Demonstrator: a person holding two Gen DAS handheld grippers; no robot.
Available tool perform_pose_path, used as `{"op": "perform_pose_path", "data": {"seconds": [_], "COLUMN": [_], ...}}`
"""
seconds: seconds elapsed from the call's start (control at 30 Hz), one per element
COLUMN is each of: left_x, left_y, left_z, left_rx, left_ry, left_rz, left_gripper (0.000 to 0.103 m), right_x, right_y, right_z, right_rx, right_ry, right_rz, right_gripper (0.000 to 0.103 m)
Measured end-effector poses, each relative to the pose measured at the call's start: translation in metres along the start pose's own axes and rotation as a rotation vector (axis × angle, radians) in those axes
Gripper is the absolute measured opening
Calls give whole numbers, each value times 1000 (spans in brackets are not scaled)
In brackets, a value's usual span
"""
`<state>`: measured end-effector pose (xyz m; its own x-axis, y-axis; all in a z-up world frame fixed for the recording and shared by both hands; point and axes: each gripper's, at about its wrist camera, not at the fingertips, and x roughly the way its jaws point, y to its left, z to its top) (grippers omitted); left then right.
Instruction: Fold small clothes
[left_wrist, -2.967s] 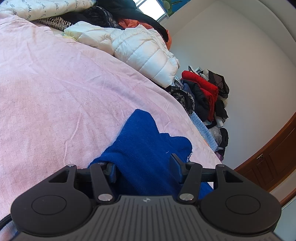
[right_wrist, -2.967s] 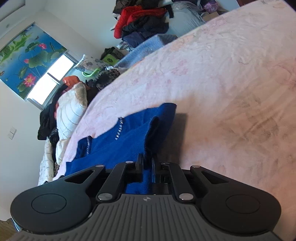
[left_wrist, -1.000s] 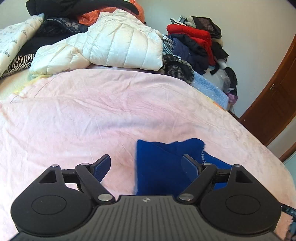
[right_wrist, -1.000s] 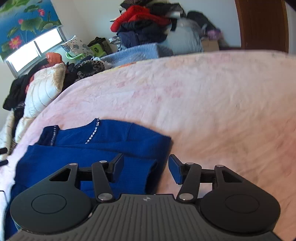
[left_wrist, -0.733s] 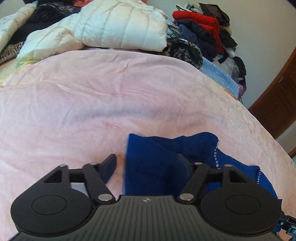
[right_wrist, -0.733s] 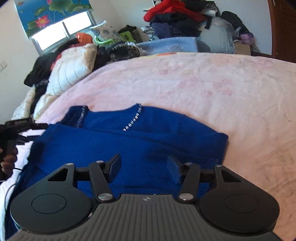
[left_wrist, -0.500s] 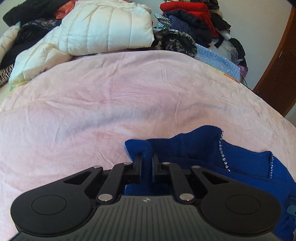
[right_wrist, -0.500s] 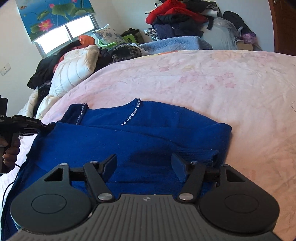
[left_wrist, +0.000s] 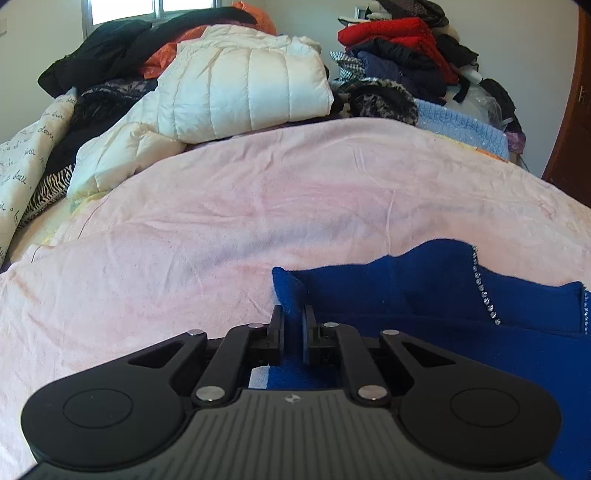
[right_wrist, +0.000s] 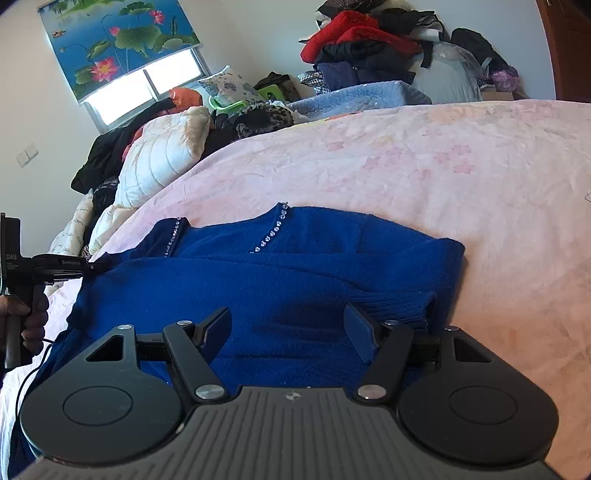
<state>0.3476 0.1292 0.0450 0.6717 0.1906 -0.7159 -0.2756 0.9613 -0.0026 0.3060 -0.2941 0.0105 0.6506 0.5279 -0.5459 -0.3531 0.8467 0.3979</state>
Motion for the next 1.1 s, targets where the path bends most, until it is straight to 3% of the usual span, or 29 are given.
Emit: {"op": "perform_pose_path", "data": {"seconds": [0.2, 0.27, 0.33, 0.4, 0.47, 0.57, 0.73, 0.83, 0.97, 1.1], "left_x": [-1, -18, -46, -73, -88, -85, -40, -33, -29, -48], "left_y": [-4, -3, -3, -7, -21, -53, -72, -65, -66, -68], "left_z": [1, -1, -8, -20, -33, -50, -62, -75, -71, -72], "left_rx": [45, 49, 37, 25, 88, 222, 267, 258, 237, 247], "left_ry": [0, -30, -127, -247, -296, -265, -91, -146, -128, -147], "left_rz": [10, 44, 74, 44, -38, -114, -120, -131, -131, -89], "left_gripper": [17, 35, 67, 82, 82, 82, 83, 87, 91, 90], "right_x": [-1, -2, -3, -4, -4, -4, -4, -4, -2, 2], "right_y": [0, -1, -2, -3, -3, 1, 5, 5, 10, 34], "right_z": [-2, -4, -5, -6, -7, -9, -9, -11, -15, -12], "right_rx": [4, 14, 22, 24, 26, 17, -9, -30, -66, -200], "right_ry": [-12, -17, -19, -25, -32, -35, -29, -31, -41, 5], "right_rz": [4, 10, 15, 17, 16, 3, -9, -5, -14, -104], "right_gripper": [68, 68, 68, 68, 69, 70, 70, 69, 74, 79]}}
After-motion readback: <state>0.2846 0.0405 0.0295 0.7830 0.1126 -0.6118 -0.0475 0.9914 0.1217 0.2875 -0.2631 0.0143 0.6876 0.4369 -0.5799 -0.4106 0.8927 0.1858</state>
